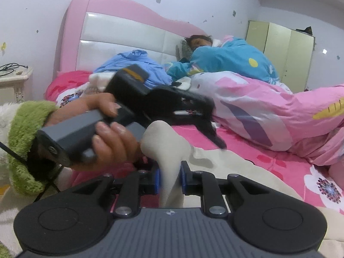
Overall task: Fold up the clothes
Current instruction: 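Grasp the hoodie edge with the right gripper and lift it, then carry the hoodie with the right gripper and fold it onto the bundle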
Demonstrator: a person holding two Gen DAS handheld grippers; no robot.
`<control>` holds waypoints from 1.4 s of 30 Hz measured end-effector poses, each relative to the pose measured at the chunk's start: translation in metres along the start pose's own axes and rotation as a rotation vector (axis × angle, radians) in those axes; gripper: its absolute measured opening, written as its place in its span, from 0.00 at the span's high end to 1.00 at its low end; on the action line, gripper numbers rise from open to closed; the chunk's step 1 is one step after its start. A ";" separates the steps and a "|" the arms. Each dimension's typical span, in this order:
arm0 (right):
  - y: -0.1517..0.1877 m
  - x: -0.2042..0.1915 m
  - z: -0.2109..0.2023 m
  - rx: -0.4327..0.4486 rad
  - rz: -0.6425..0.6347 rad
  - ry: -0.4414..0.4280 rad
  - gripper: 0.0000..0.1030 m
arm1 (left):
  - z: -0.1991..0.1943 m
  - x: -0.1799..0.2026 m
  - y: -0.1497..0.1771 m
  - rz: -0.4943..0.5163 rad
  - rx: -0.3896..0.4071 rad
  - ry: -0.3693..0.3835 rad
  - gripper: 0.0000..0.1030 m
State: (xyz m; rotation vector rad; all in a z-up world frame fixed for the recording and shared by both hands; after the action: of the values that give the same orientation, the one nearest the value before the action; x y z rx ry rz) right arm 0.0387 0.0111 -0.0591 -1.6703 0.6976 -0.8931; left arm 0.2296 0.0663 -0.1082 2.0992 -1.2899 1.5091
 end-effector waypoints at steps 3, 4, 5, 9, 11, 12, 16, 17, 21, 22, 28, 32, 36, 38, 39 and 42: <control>-0.004 0.006 -0.003 0.020 0.012 0.015 0.81 | 0.002 0.003 0.002 0.016 -0.011 -0.020 0.69; -0.005 0.008 -0.004 0.027 0.018 0.022 0.81 | 0.001 0.008 0.002 0.028 -0.004 -0.024 0.70; -0.007 0.011 -0.006 0.035 0.024 0.029 0.81 | -0.001 0.013 0.002 0.040 0.003 -0.029 0.72; -0.015 0.022 -0.017 0.080 0.043 0.067 0.81 | -0.005 0.047 0.004 0.138 0.047 -0.046 0.76; -0.020 0.029 -0.026 0.110 0.052 0.096 0.81 | -0.006 0.069 0.006 0.191 0.072 -0.046 0.77; -0.023 0.033 -0.031 0.127 0.057 0.114 0.81 | -0.007 0.079 0.008 0.212 0.083 -0.044 0.78; -0.031 0.055 -0.059 0.198 0.089 0.196 0.81 | -0.007 0.124 0.023 0.312 0.123 -0.042 0.79; -0.033 0.062 -0.067 0.217 0.102 0.218 0.81 | -0.005 0.136 0.028 0.341 0.131 -0.041 0.79; -0.036 0.090 -0.102 0.292 0.157 0.310 0.81 | 0.006 0.188 0.057 0.455 0.141 -0.019 0.80; -0.035 0.098 -0.112 0.309 0.168 0.335 0.81 | 0.011 0.202 0.067 0.485 0.140 -0.012 0.80; -0.018 0.147 -0.176 0.378 0.242 0.503 0.81 | 0.061 0.269 0.138 0.653 0.059 0.030 0.80; 0.015 0.186 -0.218 0.375 0.348 0.629 0.81 | 0.118 0.282 0.195 0.764 -0.036 0.028 0.68; 0.084 0.232 -0.245 0.330 0.610 0.719 0.81 | 0.160 0.263 0.236 0.816 -0.153 0.007 0.50; 0.129 0.253 -0.256 0.309 0.838 0.724 0.81 | 0.154 0.251 0.235 0.747 -0.190 0.047 0.50; 0.147 0.260 -0.260 0.321 0.954 0.710 0.80 | 0.146 0.249 0.231 0.736 -0.189 0.068 0.48; 0.174 0.272 -0.269 0.395 1.179 0.643 0.79 | 0.103 0.242 0.208 0.811 -0.112 0.112 0.36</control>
State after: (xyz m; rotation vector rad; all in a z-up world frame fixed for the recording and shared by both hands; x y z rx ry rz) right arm -0.0395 -0.3961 -0.1281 -0.3848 1.5742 -0.5863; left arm 0.1523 -0.2422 -0.0020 1.4389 -2.2708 1.7220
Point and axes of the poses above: each gripper's, at about its wrist camera, not at the fingertips, and z roughly the way its jaws point, x to its right, y to its underside, the point moved 6 cm from there along z, roughly the way its jaws point, and after that the axes turned 15 degrees about x, right-handed, at the moved point
